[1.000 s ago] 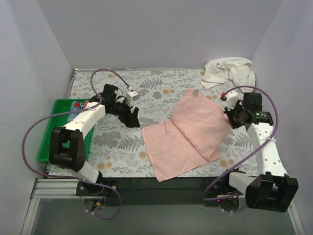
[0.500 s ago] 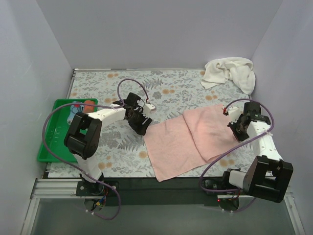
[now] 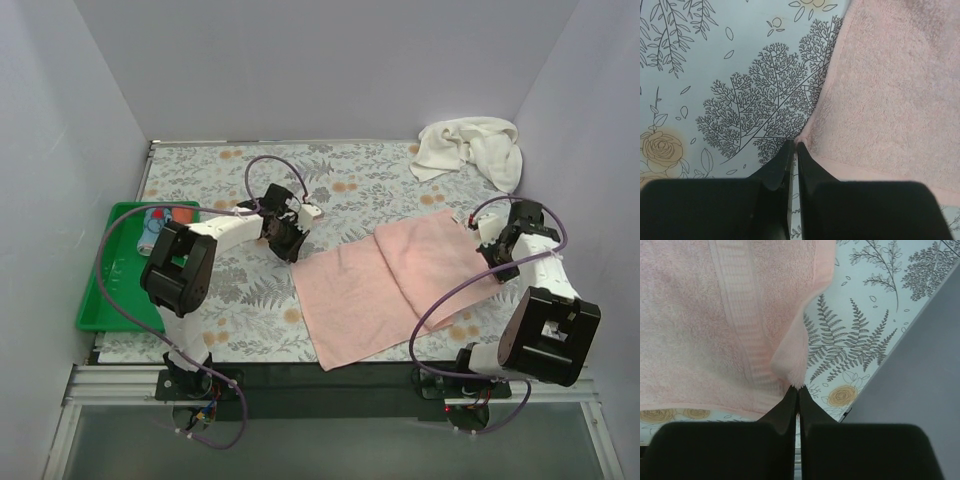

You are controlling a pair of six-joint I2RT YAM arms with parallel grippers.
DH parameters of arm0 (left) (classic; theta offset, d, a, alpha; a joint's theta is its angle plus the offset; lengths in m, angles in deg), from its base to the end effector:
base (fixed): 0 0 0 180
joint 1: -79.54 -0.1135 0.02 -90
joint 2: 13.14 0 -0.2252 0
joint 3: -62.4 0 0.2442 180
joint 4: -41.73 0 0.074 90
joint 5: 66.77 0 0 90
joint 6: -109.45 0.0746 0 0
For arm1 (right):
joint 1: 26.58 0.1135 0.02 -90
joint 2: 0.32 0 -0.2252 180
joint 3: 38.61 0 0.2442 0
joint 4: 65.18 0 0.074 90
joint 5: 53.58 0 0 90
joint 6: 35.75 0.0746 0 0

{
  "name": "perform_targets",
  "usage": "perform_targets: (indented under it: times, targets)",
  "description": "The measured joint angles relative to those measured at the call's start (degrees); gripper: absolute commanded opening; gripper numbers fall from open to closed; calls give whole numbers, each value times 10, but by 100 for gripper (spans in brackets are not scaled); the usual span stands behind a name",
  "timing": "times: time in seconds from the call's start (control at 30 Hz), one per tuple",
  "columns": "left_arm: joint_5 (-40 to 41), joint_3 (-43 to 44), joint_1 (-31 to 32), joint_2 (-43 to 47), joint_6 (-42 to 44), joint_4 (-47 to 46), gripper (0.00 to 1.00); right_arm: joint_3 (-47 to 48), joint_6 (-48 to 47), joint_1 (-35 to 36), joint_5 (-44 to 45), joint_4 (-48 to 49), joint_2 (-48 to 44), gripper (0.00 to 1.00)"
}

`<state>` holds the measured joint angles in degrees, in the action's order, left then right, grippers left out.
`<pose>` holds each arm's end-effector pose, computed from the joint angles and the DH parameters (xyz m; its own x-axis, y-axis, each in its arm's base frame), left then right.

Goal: Roll the towels
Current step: Flatten the towel

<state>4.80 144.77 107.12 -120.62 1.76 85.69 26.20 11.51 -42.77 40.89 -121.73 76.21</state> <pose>0.3086 -0.1878 0.0895 -0.9526 0.1724 -0.2506 0.2623 0.8827 -0.3899 0.2496 -0.0785 0.1451 -0.8627 -0.4541 -0.2228 -0.3809 0.8730 -0.3044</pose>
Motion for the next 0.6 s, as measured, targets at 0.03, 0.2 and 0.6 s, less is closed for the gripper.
perform_targets:
  times: [0.03, 0.2, 0.6]
  targets:
    - [-2, 1, -5, 0, 5, 3, 0, 5, -4, -7, 1, 4, 6, 1]
    - [-8, 27, -72, -10, 62, 64, 0, 18, -27, -40, 4, 14, 22, 1]
    - [107, 218, -216, -125, 198, 147, 0, -30, -62, -1, -85, -45, 21, 20]
